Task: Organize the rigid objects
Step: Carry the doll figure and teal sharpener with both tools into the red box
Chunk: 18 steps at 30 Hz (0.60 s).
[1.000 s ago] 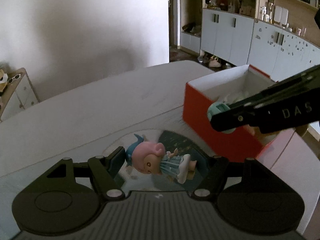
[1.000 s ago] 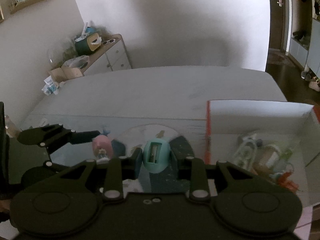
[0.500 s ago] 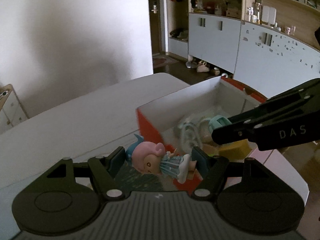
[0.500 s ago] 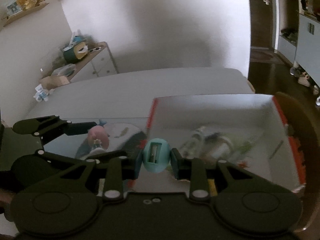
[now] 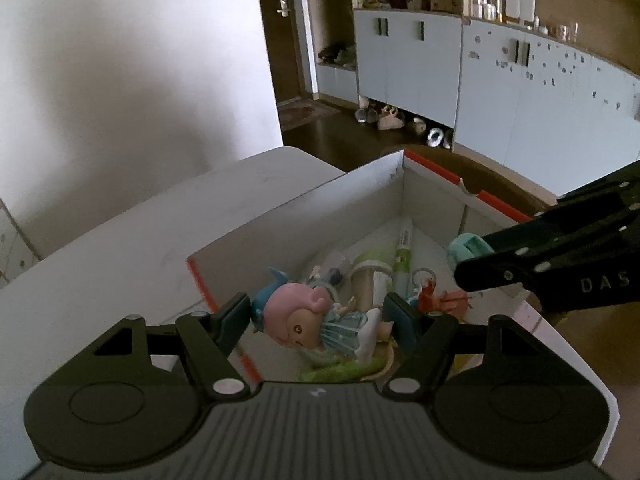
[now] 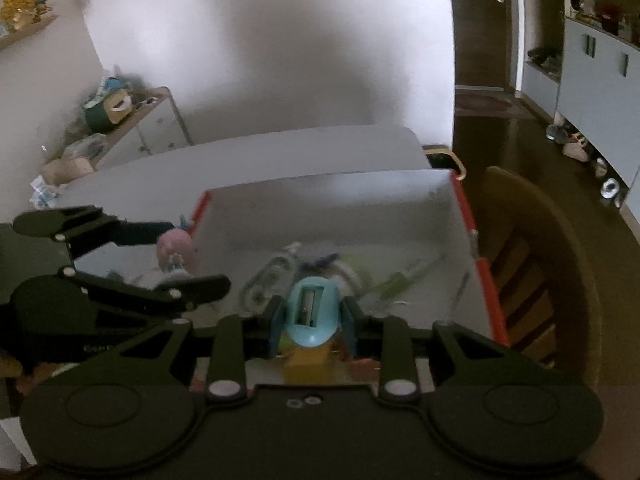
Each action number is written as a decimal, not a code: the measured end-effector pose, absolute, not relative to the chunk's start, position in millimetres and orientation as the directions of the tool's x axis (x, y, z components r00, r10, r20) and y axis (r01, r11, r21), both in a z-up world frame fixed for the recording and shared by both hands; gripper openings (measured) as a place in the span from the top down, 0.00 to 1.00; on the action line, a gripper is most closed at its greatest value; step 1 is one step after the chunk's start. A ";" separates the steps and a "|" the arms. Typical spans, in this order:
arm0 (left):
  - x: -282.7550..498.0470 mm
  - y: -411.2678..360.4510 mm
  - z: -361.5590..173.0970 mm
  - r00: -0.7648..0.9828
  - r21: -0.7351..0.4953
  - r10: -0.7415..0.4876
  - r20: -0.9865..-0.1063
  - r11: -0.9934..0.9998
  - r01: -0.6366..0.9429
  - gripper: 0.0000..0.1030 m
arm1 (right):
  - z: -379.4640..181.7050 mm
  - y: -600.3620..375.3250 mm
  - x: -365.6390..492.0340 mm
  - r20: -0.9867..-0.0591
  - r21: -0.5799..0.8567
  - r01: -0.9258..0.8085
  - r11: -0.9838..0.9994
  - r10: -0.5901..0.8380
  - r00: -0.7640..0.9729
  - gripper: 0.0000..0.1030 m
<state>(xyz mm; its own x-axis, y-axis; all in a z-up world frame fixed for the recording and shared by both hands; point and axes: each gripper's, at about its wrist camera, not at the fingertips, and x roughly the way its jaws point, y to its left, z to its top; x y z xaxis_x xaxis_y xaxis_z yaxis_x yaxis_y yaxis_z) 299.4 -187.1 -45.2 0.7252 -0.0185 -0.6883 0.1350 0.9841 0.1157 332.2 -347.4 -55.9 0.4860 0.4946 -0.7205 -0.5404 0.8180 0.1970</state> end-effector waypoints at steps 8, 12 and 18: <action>341.5 -208.7 -69.6 0.675 0.154 0.006 -0.737 0.975 0.160 0.29 | -83.4 -347.5 354.7 -0.752 0.100 -0.558 0.824 0.430 0.500 0.71; 357.7 -212.8 -76.7 0.660 0.165 0.020 -0.751 0.973 0.159 0.29 | -95.3 -344.9 363.0 -0.768 0.078 -0.572 0.817 0.415 0.488 0.71; 372.7 -216.8 -86.8 0.633 0.156 0.012 -0.774 0.973 0.172 0.29 | -110.6 -339.3 366.5 -0.788 0.068 -0.590 0.804 0.406 0.463 0.71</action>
<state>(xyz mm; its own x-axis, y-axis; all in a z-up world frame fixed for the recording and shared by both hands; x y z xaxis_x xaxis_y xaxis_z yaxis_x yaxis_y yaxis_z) 372.7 -216.8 -86.8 0.6331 0.0125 -0.7740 0.1722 0.9726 0.1565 366.5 -339.3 -110.6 0.4630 0.4063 -0.7877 -0.5901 0.8045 0.0681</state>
